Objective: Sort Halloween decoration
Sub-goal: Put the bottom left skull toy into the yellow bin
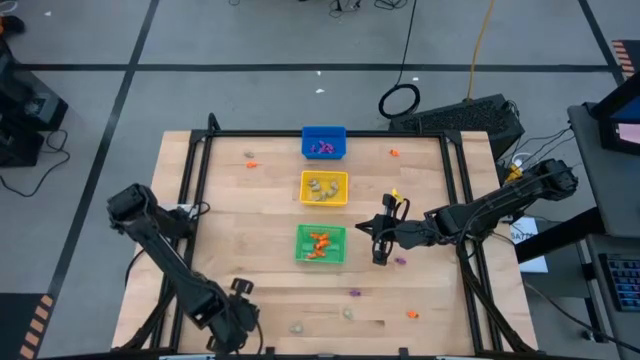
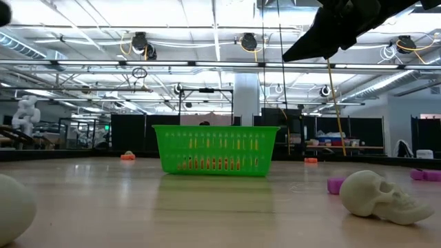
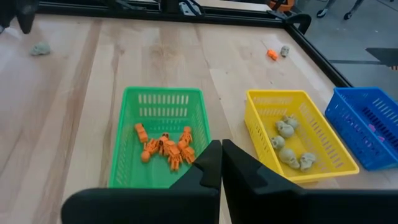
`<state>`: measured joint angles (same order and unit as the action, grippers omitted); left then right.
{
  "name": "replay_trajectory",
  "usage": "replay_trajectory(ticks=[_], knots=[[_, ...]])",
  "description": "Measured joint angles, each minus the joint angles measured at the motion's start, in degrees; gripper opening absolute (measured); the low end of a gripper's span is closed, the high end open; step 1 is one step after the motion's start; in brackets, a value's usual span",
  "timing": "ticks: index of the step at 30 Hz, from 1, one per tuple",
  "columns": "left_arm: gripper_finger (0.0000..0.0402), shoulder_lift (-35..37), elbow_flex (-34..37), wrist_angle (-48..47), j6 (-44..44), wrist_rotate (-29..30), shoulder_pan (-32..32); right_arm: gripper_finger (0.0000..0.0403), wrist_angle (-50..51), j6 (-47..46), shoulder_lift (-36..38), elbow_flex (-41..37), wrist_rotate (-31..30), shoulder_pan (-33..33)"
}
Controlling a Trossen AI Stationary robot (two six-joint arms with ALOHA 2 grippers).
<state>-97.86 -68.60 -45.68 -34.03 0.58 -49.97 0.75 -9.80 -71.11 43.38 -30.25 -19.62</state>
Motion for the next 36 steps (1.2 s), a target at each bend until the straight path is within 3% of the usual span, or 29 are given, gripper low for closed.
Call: replay_trajectory(ticks=[5,10,18,23,32,36], knots=[[0.0179,-2.32,0.0,-0.32,-0.74,-1.14,0.06,0.0,0.01,0.0,0.0,0.0,0.01,0.0],[0.0214,-5.24,0.0,-0.38,5.7,-4.8,-0.12,0.0,0.28,0.0,0.0,0.0,0.01,0.0],[0.0216,-9.35,0.0,-1.93,10.92,-6.02,-1.54,0.0,0.42,0.13,0.0,-0.02,0.01,0.0],[0.0181,-10.7,0.0,-2.07,12.01,-4.86,-1.48,0.0,0.42,0.15,0.0,-0.02,0.01,0.0],[0.0075,-11.31,-0.15,-1.99,13.87,-4.23,-1.44,0.0,0.42,0.16,0.0,-0.02,0.01,0.01],[0.0055,-11.31,-0.15,-2.0,13.43,-5.06,-1.31,0.0,0.42,0.17,0.0,-0.02,0.01,0.0]])
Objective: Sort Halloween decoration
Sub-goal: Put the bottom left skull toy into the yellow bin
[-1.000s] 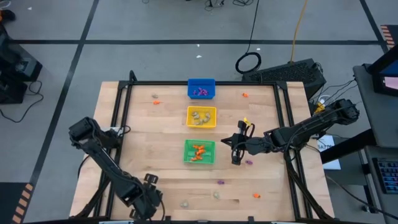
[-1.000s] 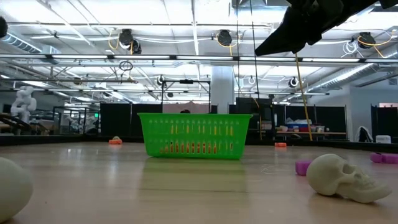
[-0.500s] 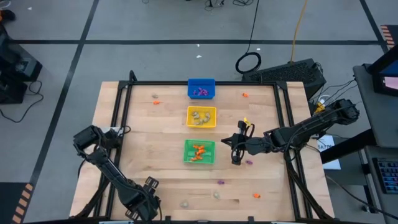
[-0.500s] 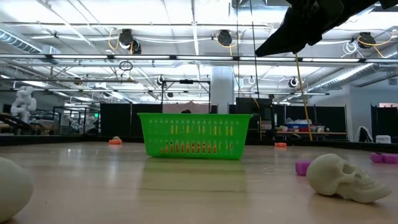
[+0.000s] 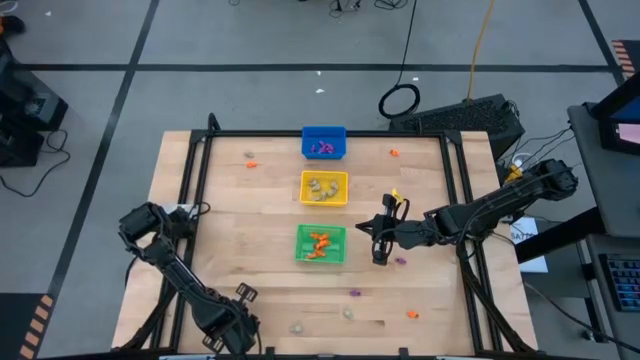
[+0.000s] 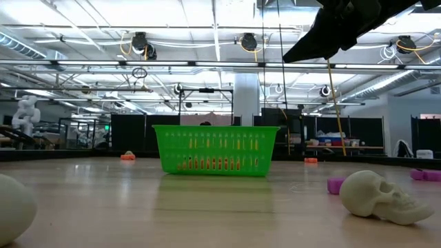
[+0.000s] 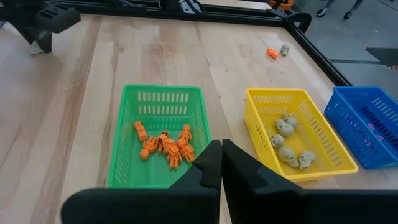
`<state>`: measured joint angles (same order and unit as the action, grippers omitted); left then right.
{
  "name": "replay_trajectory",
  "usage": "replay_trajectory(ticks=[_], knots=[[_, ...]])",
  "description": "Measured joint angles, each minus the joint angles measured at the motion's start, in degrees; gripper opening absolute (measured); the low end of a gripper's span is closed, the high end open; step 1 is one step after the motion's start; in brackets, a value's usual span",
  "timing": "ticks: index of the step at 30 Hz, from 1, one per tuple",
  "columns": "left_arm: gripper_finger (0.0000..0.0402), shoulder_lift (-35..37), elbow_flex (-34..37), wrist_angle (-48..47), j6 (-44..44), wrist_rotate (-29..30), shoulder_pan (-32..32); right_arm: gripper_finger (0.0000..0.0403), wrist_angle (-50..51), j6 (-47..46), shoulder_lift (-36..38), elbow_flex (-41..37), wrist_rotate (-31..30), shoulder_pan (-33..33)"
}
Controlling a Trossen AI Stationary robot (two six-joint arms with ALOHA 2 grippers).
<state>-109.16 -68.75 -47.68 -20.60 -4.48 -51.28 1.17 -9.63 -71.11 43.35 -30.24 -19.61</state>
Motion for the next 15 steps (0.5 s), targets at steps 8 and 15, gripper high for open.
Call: replay_trajectory(ticks=[8,15], knots=[[0.0054,2.77,0.28,0.73,-2.98,1.69,3.96,0.0,0.0,-0.07,0.0,0.0,0.0,0.0],[0.0054,8.46,0.22,-0.46,-4.8,6.34,10.97,0.0,-0.02,-0.13,0.0,-0.02,0.0,0.0]])
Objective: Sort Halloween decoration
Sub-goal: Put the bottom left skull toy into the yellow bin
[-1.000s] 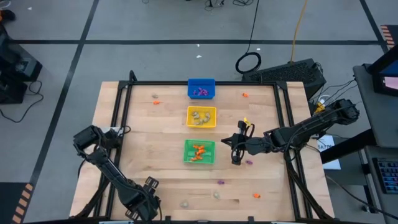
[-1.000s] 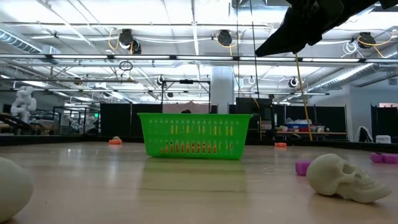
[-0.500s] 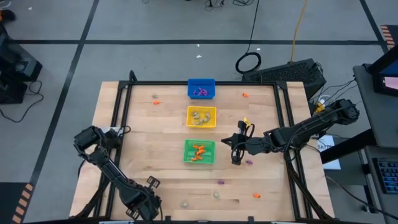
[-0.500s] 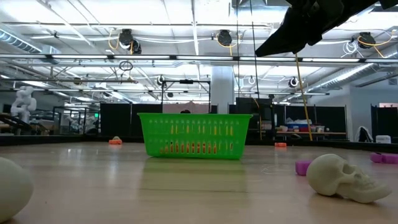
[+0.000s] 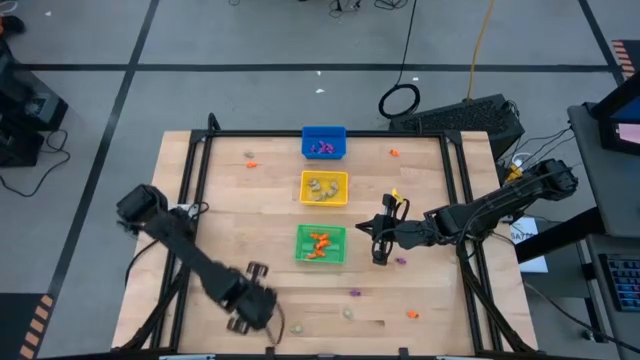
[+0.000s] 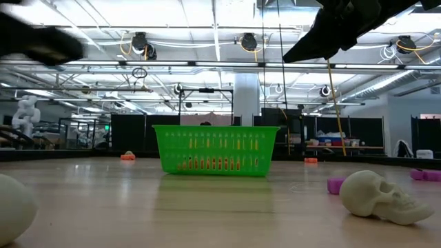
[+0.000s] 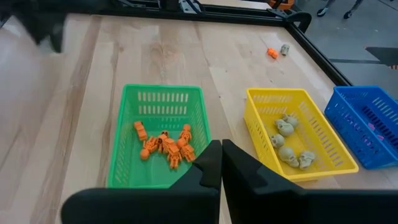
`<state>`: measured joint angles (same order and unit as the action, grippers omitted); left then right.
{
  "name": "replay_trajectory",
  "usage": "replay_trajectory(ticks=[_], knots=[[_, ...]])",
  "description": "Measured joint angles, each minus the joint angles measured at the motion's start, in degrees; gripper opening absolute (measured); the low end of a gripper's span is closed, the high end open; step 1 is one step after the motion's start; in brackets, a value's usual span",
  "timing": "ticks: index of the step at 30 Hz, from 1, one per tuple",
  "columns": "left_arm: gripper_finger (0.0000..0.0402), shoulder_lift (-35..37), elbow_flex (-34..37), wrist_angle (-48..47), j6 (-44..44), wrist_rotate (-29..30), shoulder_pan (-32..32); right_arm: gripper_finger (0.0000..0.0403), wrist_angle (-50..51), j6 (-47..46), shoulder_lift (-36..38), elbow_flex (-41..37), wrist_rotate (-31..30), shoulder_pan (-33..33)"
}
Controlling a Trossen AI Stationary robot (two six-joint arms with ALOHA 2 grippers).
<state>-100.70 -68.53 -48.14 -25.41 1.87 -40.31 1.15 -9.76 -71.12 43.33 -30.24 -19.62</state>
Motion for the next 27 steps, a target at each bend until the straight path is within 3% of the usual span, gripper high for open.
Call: replay_trajectory(ticks=[6,14,21,27], knots=[[0.0053,6.3,-0.05,-5.01,5.71,4.5,10.93,0.0,0.0,-0.06,-0.02,0.0,0.0,0.0],[0.0053,10.89,-0.07,0.07,19.04,5.01,32.73,0.0,-0.02,-0.07,-0.02,0.0,0.0,0.0],[0.0053,7.29,-0.05,16.84,27.28,-3.48,48.66,0.0,0.0,-0.08,-0.02,0.0,0.0,0.0],[0.0053,2.24,-0.07,24.13,28.93,-10.0,55.26,0.0,0.45,-0.08,-0.02,0.0,0.0,0.0]])
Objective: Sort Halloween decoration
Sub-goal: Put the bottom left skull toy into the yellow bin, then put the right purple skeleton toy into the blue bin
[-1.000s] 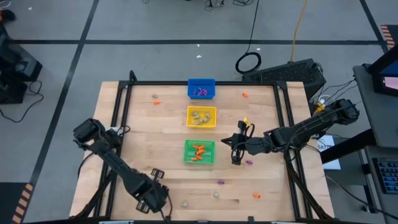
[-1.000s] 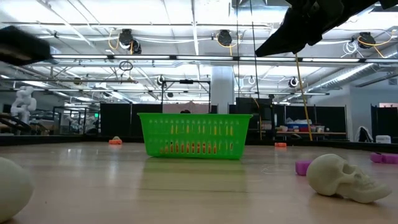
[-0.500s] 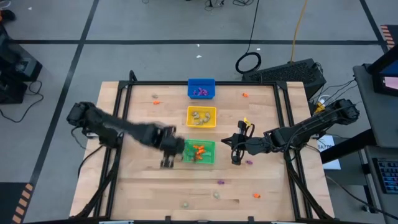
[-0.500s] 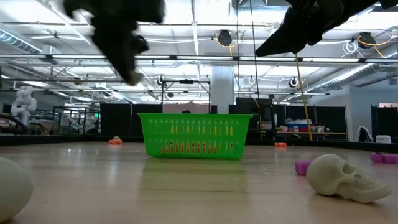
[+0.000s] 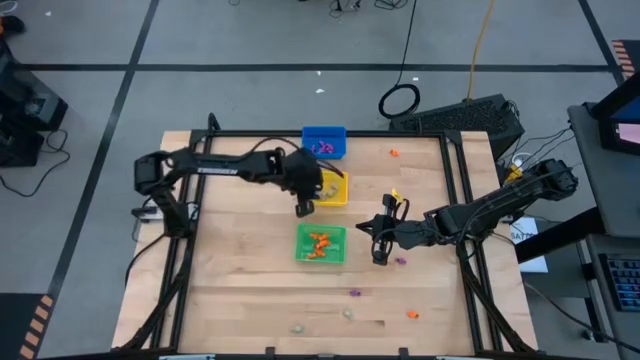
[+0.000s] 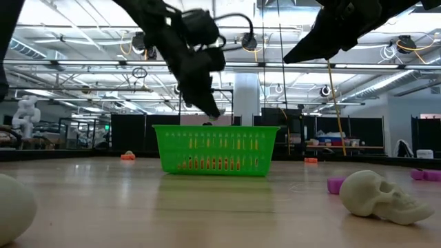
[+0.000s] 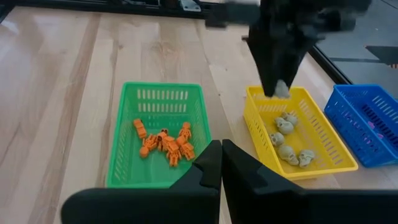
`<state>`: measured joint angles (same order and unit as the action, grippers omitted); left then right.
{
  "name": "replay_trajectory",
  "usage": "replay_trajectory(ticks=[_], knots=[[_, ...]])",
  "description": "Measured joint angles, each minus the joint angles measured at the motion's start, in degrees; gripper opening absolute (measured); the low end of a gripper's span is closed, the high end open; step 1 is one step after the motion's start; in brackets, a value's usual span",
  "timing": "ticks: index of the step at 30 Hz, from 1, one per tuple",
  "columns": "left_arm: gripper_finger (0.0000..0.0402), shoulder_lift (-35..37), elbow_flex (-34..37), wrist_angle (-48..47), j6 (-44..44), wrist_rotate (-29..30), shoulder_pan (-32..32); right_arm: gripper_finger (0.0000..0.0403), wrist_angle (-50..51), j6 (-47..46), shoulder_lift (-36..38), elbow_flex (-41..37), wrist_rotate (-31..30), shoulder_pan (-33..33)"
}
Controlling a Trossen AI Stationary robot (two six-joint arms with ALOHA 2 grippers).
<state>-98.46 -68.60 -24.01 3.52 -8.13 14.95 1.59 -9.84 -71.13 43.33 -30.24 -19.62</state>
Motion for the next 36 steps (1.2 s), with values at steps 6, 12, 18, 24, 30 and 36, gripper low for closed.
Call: replay_trajectory(ticks=[6,12,18,24,30,36], knots=[[0.0053,-5.21,0.0,2.35,1.51,-0.04,3.88,0.0,0.01,0.17,0.0,0.0,0.0,0.0],[0.0053,-8.8,0.0,4.81,1.82,-0.79,5.91,0.0,0.14,0.16,0.0,0.0,0.0,0.0],[0.0083,-10.15,0.0,6.13,1.93,-0.72,5.98,0.0,0.12,0.19,0.0,0.0,0.0,0.0],[0.0165,-9.63,0.0,5.24,2.92,-0.26,6.04,0.0,0.15,0.1,0.0,0.0,0.0,0.0],[0.0173,-7.3,0.0,5.48,3.6,1.53,5.83,0.0,0.55,0.03,0.0,0.0,0.0,0.02],[0.0077,-1.43,1.96,7.51,4.57,4.17,3.99,0.0,2.56,-3.38,0.02,0.0,0.29,0.0]])
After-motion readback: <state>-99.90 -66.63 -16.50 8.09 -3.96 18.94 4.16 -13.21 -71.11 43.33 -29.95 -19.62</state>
